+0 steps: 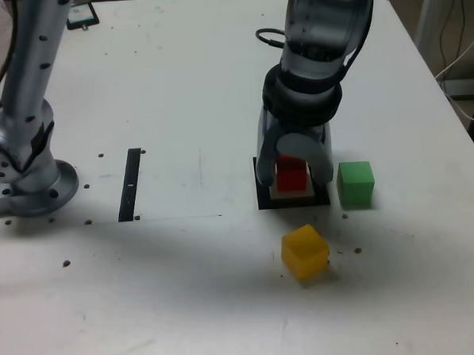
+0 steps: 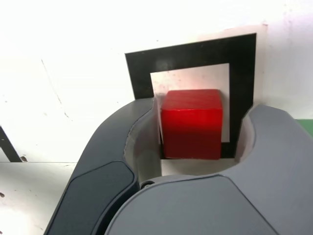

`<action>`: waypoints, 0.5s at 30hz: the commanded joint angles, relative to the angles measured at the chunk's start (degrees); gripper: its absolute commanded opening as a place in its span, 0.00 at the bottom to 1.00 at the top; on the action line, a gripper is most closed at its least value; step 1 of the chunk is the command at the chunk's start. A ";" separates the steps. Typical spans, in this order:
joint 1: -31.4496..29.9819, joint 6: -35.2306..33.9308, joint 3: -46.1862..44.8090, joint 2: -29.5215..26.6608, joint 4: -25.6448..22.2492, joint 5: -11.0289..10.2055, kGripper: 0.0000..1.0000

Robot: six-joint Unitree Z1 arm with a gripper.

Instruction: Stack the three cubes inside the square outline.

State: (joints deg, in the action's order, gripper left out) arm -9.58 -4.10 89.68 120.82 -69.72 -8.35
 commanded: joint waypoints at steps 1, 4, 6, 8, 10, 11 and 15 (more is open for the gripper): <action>-0.17 -0.89 -0.15 -1.33 -1.45 -0.97 0.93; -0.49 -1.74 -0.04 -2.60 -3.22 -1.96 0.99; -0.94 -1.91 0.13 -3.40 -3.88 -2.23 0.99; -1.62 -1.97 0.38 -4.17 -4.35 -2.27 0.99; -2.75 -2.29 0.74 -5.17 -4.68 -2.20 0.99; -3.39 -2.67 0.89 -5.67 -4.79 -2.17 0.99; -7.22 -7.60 1.61 -7.60 -6.55 -1.54 0.99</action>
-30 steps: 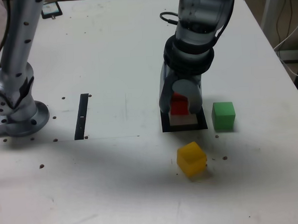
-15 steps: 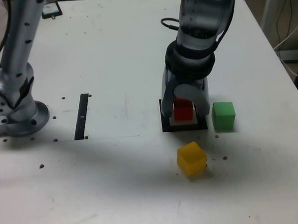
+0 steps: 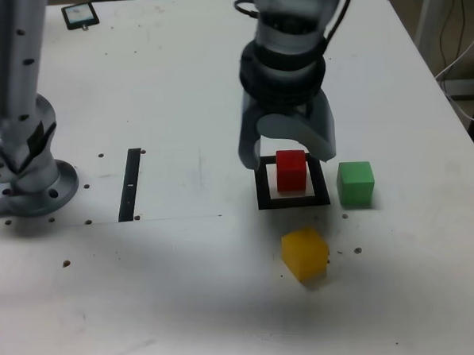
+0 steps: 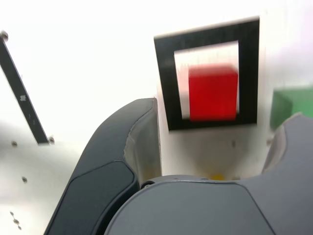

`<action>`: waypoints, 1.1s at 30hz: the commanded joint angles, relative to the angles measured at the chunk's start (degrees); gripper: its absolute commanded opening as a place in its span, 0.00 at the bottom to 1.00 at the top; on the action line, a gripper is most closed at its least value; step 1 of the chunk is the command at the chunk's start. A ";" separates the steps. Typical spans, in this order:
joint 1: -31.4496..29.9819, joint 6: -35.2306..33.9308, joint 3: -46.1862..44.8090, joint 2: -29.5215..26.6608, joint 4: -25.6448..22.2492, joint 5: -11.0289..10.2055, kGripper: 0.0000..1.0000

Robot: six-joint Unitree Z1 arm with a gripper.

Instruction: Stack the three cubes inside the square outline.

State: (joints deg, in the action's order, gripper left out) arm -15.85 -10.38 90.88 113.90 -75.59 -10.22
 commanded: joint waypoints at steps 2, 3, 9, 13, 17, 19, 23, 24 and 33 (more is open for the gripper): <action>-3.36 -5.44 0.80 -1.31 -1.75 1.29 0.99; -4.50 -7.59 0.97 -1.47 -2.13 1.93 0.99; -8.77 -15.67 1.35 -0.62 0.22 4.75 0.99; -9.84 -17.81 1.50 1.19 2.42 6.04 0.99; -10.28 -18.96 1.68 2.80 2.96 7.17 0.99; -10.34 -19.44 1.51 3.60 3.29 7.62 0.99; -10.34 -20.01 1.09 4.83 4.32 8.46 0.99; -10.34 -20.03 1.06 5.06 4.59 8.62 0.99; -10.16 -19.81 0.99 7.17 5.88 10.40 0.91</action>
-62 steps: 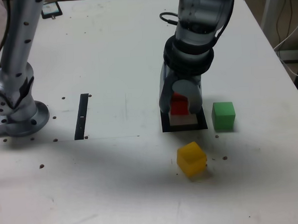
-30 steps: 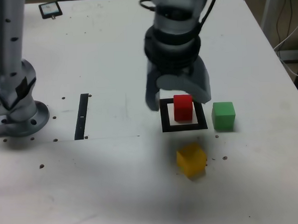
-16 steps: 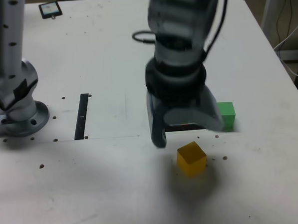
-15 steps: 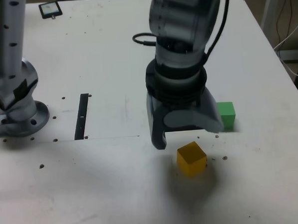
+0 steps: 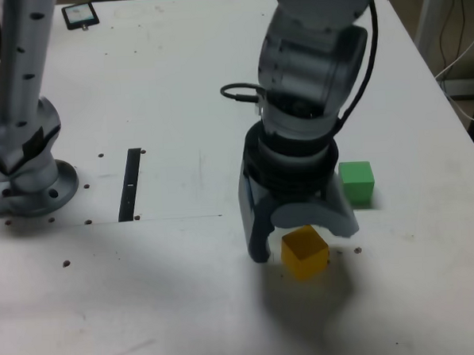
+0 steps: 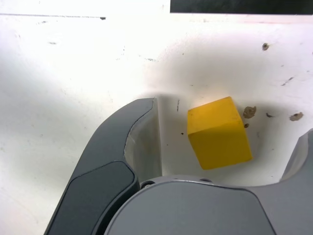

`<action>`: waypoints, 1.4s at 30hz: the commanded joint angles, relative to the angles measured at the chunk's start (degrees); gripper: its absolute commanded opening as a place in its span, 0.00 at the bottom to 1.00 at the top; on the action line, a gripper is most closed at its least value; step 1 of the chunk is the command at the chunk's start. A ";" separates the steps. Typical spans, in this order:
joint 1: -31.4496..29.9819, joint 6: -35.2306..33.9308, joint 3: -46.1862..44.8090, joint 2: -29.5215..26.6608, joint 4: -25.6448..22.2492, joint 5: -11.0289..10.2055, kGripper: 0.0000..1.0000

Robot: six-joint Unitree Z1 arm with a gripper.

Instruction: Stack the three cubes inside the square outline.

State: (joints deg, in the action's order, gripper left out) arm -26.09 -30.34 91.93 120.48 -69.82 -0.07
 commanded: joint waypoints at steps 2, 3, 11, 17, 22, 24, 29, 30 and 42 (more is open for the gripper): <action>0.23 0.34 -0.01 1.15 0.30 0.70 0.88; 0.32 0.42 0.01 1.38 0.41 0.84 0.86; 0.75 0.94 0.08 2.65 2.22 0.81 0.78; 0.86 0.93 -0.11 2.44 3.42 0.72 0.66; 0.86 0.90 -0.48 2.74 4.16 0.93 0.64; 0.90 0.90 -0.67 2.78 4.39 1.00 0.62; 1.21 0.80 -1.10 2.80 4.61 1.06 0.45; 1.25 0.72 -1.16 2.77 4.73 1.03 0.39; 1.30 0.64 -2.78 2.18 9.30 0.43 0.25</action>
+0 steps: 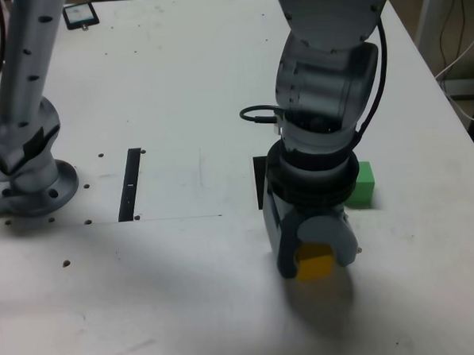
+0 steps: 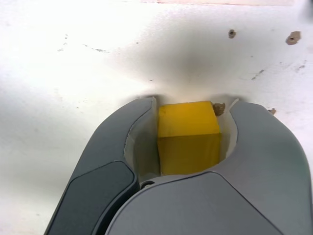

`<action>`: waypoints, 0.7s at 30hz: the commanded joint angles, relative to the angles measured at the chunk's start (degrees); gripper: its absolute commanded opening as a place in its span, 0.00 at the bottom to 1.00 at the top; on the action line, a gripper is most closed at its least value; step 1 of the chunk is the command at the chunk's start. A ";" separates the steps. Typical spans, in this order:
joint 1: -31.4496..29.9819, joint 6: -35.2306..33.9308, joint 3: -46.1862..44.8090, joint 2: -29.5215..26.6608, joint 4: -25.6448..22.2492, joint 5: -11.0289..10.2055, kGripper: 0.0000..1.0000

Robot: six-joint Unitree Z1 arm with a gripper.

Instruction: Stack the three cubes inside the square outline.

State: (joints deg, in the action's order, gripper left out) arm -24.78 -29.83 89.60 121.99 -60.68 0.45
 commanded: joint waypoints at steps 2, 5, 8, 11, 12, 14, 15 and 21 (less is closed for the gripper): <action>-0.01 0.24 -0.39 0.56 0.25 -0.36 0.25; -0.01 0.39 -0.16 -0.19 -0.15 -1.15 0.25; -0.01 0.91 0.06 -1.84 -1.38 -1.88 0.25; 0.40 2.51 0.22 -4.16 -3.44 -2.18 0.25; 0.76 3.55 0.35 -4.92 -4.24 -2.16 0.25; 1.90 6.52 0.94 -6.32 -6.01 -2.06 0.25; 2.65 8.41 1.47 -6.87 -7.01 -2.00 0.25; 6.64 18.49 5.54 -9.40 -13.57 -3.57 0.22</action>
State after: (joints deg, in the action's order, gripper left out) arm -18.56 -12.38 94.54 113.59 -73.36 -2.53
